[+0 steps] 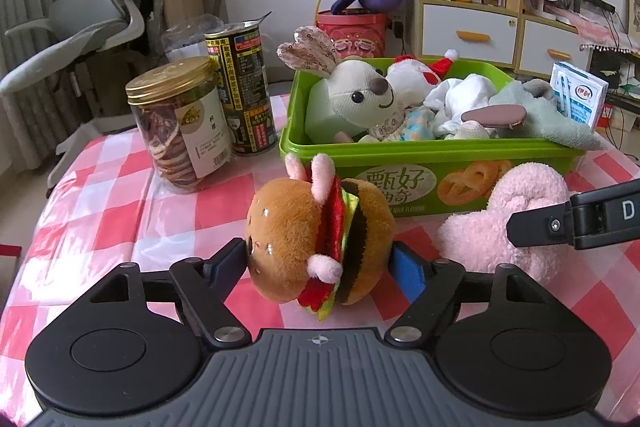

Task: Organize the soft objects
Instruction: 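Grasp the hamburger plush with the left tool while the right tool grasps the pink plush, then carry the hamburger and pink plush into the green tray and open both tools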

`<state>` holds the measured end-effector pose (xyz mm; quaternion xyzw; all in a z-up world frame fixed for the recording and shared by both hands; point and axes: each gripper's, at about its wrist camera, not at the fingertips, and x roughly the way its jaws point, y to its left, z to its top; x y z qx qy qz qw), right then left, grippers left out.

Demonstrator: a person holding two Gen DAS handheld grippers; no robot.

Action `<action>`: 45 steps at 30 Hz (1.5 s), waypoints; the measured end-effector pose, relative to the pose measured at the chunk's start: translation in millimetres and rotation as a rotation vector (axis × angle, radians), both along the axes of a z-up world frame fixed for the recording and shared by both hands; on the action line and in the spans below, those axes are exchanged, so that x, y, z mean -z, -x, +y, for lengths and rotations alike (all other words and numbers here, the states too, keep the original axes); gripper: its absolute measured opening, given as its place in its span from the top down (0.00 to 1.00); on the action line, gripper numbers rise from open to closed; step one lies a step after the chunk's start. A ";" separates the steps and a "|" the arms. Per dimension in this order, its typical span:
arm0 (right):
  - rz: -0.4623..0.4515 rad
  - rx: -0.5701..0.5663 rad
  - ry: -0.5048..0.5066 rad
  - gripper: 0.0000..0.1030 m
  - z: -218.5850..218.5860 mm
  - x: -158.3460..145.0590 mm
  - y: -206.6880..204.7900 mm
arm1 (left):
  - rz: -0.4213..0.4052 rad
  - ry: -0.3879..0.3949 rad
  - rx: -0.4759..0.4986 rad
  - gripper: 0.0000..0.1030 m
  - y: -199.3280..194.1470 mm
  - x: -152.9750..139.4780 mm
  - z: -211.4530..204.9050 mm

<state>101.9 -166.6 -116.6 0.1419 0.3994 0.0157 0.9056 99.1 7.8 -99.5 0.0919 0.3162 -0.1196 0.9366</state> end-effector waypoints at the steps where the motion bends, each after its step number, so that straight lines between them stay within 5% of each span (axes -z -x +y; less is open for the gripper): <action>1: 0.000 -0.001 -0.001 0.40 -0.2 -0.2 -0.1 | 0.000 -0.001 0.001 0.28 0.1 -0.2 0.0; 12: -0.020 -0.036 -0.018 0.79 1.5 -6.5 0.8 | 0.014 0.007 -0.004 0.36 0.6 -4.6 1.4; 28: -0.043 -0.033 -0.075 0.90 -9.6 -32.5 16.0 | 0.037 0.066 -0.030 0.38 9.2 -27.3 8.9; 45: -0.139 0.020 -0.202 0.92 -28.3 -74.9 44.5 | 0.004 0.162 -0.047 0.38 30.5 -62.6 20.5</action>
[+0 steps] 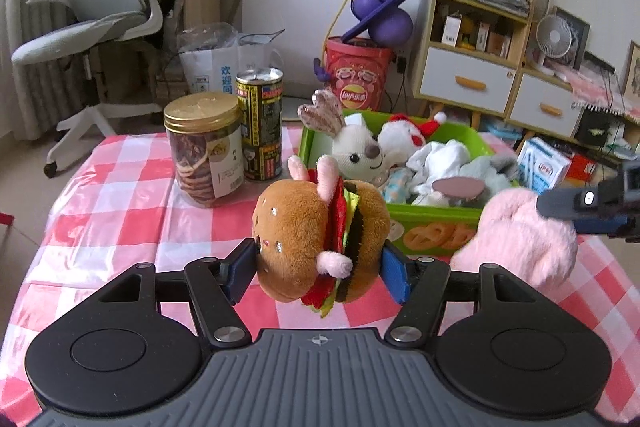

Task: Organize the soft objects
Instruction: 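Carry the hamburger and pink plush into the green tray and open both tools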

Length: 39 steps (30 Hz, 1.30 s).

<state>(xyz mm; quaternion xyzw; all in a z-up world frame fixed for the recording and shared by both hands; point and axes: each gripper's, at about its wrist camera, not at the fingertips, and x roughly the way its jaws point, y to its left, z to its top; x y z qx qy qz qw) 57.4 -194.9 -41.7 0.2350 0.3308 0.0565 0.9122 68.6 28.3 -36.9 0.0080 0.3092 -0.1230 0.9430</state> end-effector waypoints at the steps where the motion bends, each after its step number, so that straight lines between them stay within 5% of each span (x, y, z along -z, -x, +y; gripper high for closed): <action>1: -0.011 0.013 -0.011 0.92 -3.0 -3.4 0.3 | -0.003 0.006 -0.003 0.38 -0.2 -1.7 -0.2; 8: -0.101 0.122 -0.079 0.92 -24.9 -21.2 -7.9 | -0.035 0.070 0.002 0.38 -12.0 -11.7 -6.9; 15: -0.178 0.202 -0.033 0.92 -27.2 -16.2 -39.1 | -0.052 0.111 0.014 0.38 -43.2 -8.8 -25.8; 33: -0.094 0.179 0.139 0.91 -4.1 35.9 -81.6 | 0.016 0.088 -0.027 0.37 -86.7 24.1 -51.7; 37: -0.096 0.167 0.148 0.88 -3.4 31.9 -77.1 | 0.005 0.122 -0.019 0.27 -79.1 18.4 -46.5; 39: -0.095 0.172 0.121 0.78 -7.7 27.4 -73.8 | 0.003 0.138 -0.035 0.19 -73.2 15.0 -42.2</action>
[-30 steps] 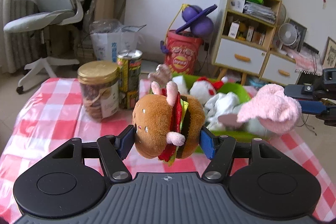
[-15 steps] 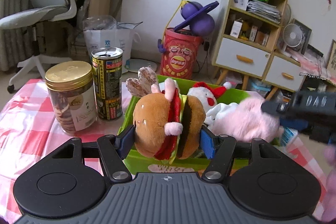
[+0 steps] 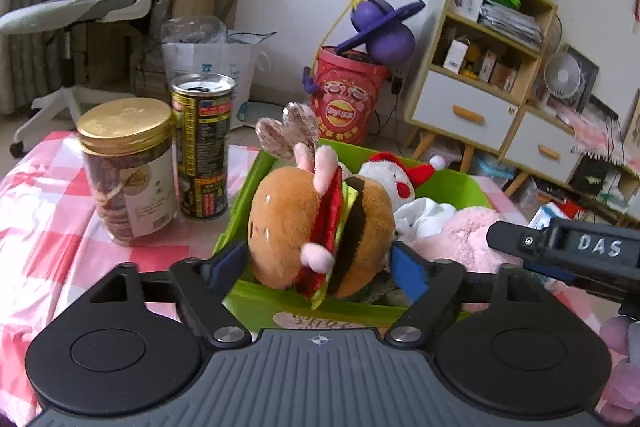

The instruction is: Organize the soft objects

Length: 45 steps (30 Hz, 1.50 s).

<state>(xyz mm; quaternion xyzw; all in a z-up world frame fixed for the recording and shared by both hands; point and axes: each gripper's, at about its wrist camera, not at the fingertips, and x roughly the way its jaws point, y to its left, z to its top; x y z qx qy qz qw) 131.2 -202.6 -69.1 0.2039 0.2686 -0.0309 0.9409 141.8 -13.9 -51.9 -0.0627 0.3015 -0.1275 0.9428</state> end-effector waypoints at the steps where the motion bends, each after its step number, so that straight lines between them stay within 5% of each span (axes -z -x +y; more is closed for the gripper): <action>1: 0.001 0.000 -0.013 0.71 -1.3 -2.9 1.9 | -0.007 0.002 -0.007 0.17 4.1 -2.4 2.5; 8: 0.002 -0.044 0.035 0.50 1.4 -30.1 31.4 | 0.049 -0.028 -0.038 0.09 36.5 -28.5 19.8; 19: 0.086 -0.039 0.128 0.38 21.6 -72.7 92.4 | 0.120 -0.140 -0.068 0.05 108.9 -73.1 41.0; 25: 0.122 -0.052 0.167 0.30 31.8 -78.8 125.4 | 0.185 -0.120 -0.077 0.05 133.6 -77.9 52.6; 31: 0.115 -0.092 0.231 0.30 45.3 -78.1 143.9 | 0.233 -0.062 -0.096 0.05 147.4 -79.5 65.6; 45: 0.144 -0.108 0.229 0.30 40.5 -71.1 151.9 | 0.219 -0.152 -0.090 0.05 155.9 -78.6 66.6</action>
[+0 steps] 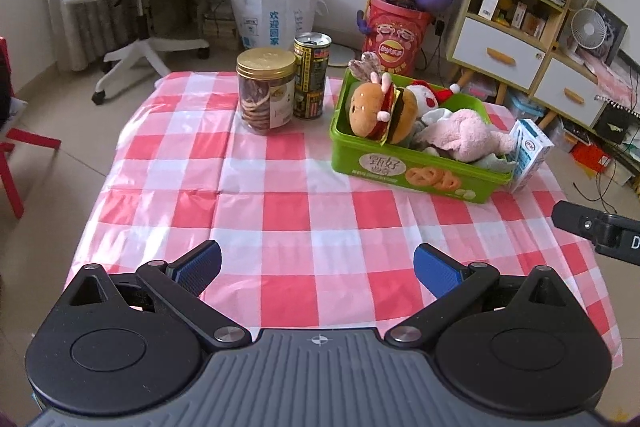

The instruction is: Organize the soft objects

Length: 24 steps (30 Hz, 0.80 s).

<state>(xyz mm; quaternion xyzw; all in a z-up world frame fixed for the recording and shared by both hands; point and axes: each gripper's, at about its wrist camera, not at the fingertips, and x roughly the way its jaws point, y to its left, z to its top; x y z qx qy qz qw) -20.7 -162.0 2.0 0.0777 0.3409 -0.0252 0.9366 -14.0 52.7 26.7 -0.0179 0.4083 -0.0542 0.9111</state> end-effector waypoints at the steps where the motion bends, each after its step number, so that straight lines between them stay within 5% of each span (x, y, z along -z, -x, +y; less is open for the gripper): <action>1: -0.002 0.000 0.004 0.30 0.5 -0.4 0.0 | 0.000 -0.003 -0.003 0.05 -0.3 0.2 0.2; 24: 0.008 -0.013 -0.059 0.30 -4.6 0.1 5.2 | -0.009 -0.102 -0.028 0.05 2.7 6.6 -17.0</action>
